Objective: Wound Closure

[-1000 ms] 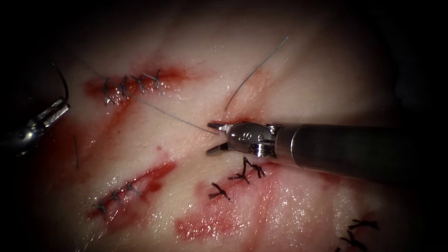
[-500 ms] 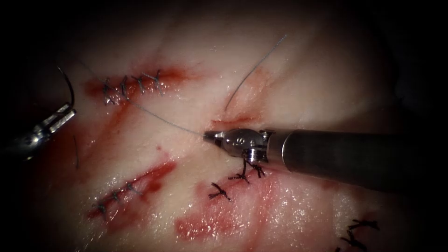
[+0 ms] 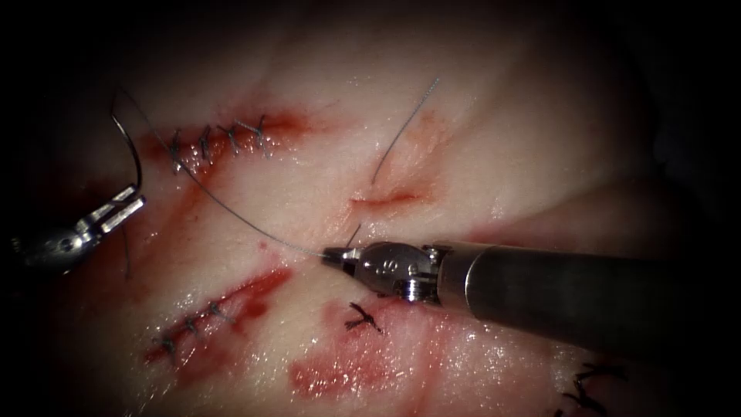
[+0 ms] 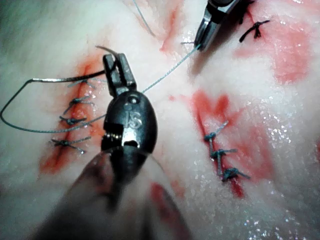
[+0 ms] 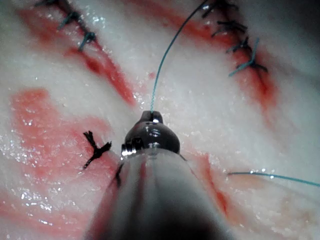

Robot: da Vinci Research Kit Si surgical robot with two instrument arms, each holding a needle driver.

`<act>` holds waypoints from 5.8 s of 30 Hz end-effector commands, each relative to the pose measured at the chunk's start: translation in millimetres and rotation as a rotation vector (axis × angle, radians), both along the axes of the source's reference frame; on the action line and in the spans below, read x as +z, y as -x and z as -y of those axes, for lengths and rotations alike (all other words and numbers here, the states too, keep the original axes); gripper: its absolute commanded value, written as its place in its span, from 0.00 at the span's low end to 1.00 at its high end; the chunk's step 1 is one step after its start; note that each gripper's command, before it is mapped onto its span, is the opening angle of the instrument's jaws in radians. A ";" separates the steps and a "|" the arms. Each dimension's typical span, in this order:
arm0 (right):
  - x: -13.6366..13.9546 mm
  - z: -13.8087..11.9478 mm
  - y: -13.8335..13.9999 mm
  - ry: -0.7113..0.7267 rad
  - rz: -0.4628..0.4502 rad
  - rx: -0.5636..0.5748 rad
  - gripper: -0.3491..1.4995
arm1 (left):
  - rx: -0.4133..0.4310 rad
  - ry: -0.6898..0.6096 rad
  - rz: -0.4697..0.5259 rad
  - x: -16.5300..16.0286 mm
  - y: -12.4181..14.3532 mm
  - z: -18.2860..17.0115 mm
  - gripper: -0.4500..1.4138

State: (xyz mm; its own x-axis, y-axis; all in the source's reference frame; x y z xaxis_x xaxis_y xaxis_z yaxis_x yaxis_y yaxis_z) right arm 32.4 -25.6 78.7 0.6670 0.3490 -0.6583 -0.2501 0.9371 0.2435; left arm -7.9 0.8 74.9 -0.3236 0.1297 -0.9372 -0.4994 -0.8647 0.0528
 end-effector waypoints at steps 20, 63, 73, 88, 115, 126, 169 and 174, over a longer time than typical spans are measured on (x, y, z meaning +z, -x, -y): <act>-1.9 2.3 -2.4 -0.032 -0.053 -0.076 0.00 | 0.087 -0.003 0.007 2.5 0.8 1.8 0.00; -1.1 -8.1 9.9 -0.421 -0.313 0.499 0.85 | 0.109 -0.010 0.035 3.3 -0.6 2.9 0.00; 7.3 -11.2 10.5 -0.616 -0.423 0.820 0.88 | 0.107 -0.008 0.033 3.4 -0.5 3.0 0.00; 10.9 -12.5 10.0 -0.667 -0.411 0.886 0.77 | 0.108 -0.008 0.031 3.3 -0.4 3.2 0.00; 5.9 -13.9 7.6 -0.265 -0.428 0.521 0.00 | 0.112 -0.020 0.038 3.0 -1.4 5.1 0.00; 5.0 -13.5 7.7 -0.254 -0.463 0.527 0.51 | -0.135 -0.322 -0.073 2.9 -5.3 7.3 0.93; -2.0 -11.6 10.4 -0.224 -0.468 0.470 0.89 | 0.506 -0.092 -0.961 13.0 0.6 -0.3 0.78; -2.1 -11.5 10.3 -0.219 -0.468 0.466 0.89 | 0.562 -0.072 -1.038 16.2 0.3 -1.4 0.74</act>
State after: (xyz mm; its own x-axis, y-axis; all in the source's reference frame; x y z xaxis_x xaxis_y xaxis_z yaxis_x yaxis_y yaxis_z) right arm 21.2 -14.4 76.1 0.0803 0.6889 -0.7204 -0.4389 0.6733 0.5949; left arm -7.7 2.0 91.4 -0.9521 -0.2467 -0.1806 0.2207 -0.9634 0.1523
